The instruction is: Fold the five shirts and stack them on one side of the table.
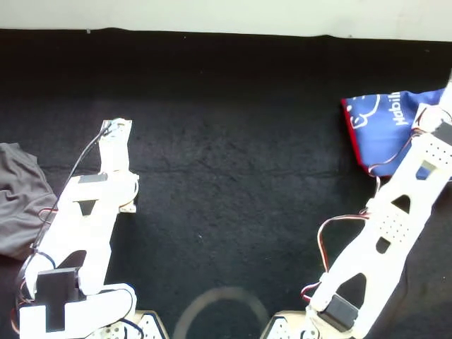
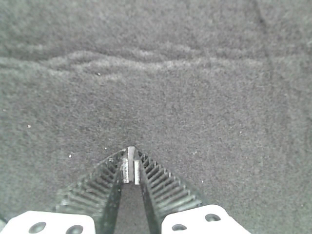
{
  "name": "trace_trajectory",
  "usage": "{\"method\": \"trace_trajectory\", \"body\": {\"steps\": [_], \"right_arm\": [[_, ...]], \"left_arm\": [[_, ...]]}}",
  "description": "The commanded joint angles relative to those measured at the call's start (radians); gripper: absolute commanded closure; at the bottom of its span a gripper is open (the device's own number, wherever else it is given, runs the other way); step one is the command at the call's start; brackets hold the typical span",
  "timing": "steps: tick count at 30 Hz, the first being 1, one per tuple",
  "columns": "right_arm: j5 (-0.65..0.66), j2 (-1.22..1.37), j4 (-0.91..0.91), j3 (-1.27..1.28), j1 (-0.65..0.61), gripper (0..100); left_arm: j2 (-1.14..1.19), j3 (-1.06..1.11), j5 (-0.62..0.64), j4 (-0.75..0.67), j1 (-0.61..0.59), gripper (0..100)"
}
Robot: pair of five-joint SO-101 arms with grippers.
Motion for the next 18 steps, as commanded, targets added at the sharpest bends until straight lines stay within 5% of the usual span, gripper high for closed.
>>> {"method": "trace_trajectory", "body": {"steps": [1, 18], "right_arm": [[-0.141, -0.008, -0.073, -0.111, 0.041, 99.0], [-0.19, 0.208, -0.168, -0.117, 0.054, 98.9]], "left_arm": [[-0.01, 0.002, -0.006, -0.026, -0.007, 99], [-0.01, 0.002, -0.006, -0.026, -0.007, 99]]}}
